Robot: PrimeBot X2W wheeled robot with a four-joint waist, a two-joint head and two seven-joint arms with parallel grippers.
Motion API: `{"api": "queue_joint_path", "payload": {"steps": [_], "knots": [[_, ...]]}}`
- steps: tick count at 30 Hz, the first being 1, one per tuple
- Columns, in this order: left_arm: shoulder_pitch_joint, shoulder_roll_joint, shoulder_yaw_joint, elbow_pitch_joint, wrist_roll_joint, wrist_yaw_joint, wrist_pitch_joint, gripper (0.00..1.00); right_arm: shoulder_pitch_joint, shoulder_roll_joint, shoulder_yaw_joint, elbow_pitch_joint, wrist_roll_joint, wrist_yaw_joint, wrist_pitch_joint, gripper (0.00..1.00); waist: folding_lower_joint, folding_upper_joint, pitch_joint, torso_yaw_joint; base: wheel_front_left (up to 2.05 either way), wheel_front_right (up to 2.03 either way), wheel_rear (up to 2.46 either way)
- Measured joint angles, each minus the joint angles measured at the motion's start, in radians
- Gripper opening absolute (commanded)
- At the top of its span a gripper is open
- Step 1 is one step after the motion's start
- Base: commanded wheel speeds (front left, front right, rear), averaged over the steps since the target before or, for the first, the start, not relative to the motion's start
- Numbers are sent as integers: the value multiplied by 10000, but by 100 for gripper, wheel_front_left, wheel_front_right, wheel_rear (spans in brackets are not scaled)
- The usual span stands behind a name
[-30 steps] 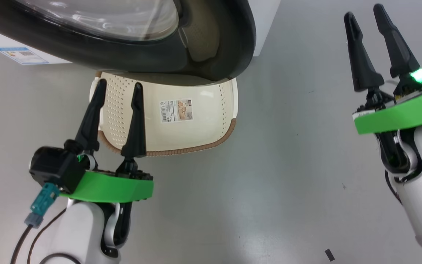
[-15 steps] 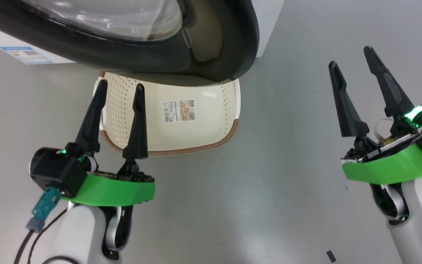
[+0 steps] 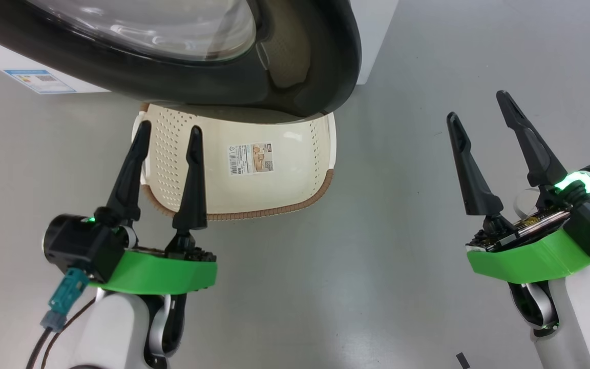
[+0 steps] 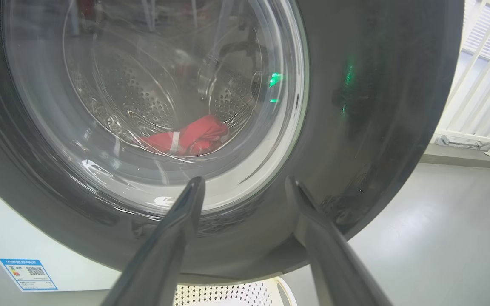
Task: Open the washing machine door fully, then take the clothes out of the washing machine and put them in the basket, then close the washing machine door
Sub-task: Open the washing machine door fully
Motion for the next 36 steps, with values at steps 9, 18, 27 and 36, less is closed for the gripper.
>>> {"api": "queue_joint_path", "payload": {"steps": [9, 18, 27, 36], "knots": [[89, 0, 6, 38, 169, -13, 0, 100, -1, 36, -19, -4, 44, 0, 0, 44, 0, 0, -5, 11, 0, 0, 0], [97, 2, -13, 40, 169, -23, 0, 100, -63, 84, 180, 75, 502, 0, 0, 0, 0, -1, 37, 33, 0, 0, 0], [98, 2, -148, 102, 157, -27, 0, 100, -1202, 443, 539, 523, 5649, 0, 27, 0, 0, 0, 85, 89, 0, 0, 0], [105, 2, -297, 73, 159, -27, 0, 100, -2666, 150, 616, 255, 11710, 0, 2213, 0, -1, -1, 223, 224, 0, 0, 0]]}}
